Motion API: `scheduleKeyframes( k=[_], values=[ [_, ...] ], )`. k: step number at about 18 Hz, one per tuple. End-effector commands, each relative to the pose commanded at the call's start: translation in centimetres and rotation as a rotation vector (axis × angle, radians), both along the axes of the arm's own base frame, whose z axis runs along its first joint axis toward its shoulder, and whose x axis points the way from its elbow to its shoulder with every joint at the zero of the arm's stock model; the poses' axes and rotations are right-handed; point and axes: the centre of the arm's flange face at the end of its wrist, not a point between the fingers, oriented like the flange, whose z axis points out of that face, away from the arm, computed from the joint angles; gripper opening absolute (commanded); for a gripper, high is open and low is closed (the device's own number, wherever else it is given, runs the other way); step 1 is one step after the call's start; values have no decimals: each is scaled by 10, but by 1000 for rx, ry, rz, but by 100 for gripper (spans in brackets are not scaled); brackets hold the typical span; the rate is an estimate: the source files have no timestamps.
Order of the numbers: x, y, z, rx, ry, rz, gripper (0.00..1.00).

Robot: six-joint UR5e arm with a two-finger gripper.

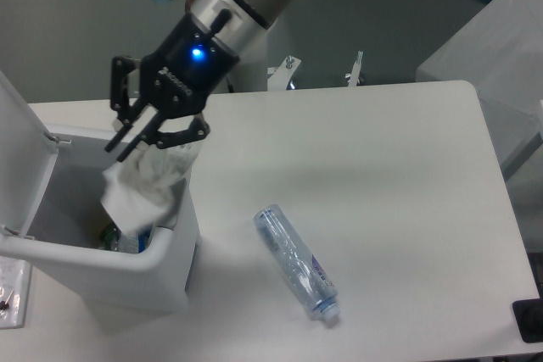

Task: Place the trash in the trash can
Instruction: 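Open the gripper to drop the tissue into the bin, then move the gripper to the clear plastic water bottle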

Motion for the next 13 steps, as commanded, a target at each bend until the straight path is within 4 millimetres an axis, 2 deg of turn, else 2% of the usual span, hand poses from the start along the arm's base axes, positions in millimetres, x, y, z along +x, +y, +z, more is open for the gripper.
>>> scheduleKeyframes(
  k=[2,4,10,13],
  values=[
    [0,-1,-1,-2,-2,2,100],
    [-9,-4,-1,-2,-2,18,100],
    [-82,-48,6,13,17,164,100],
    [-102,-56,-2,5,12,195,100]
  ],
)
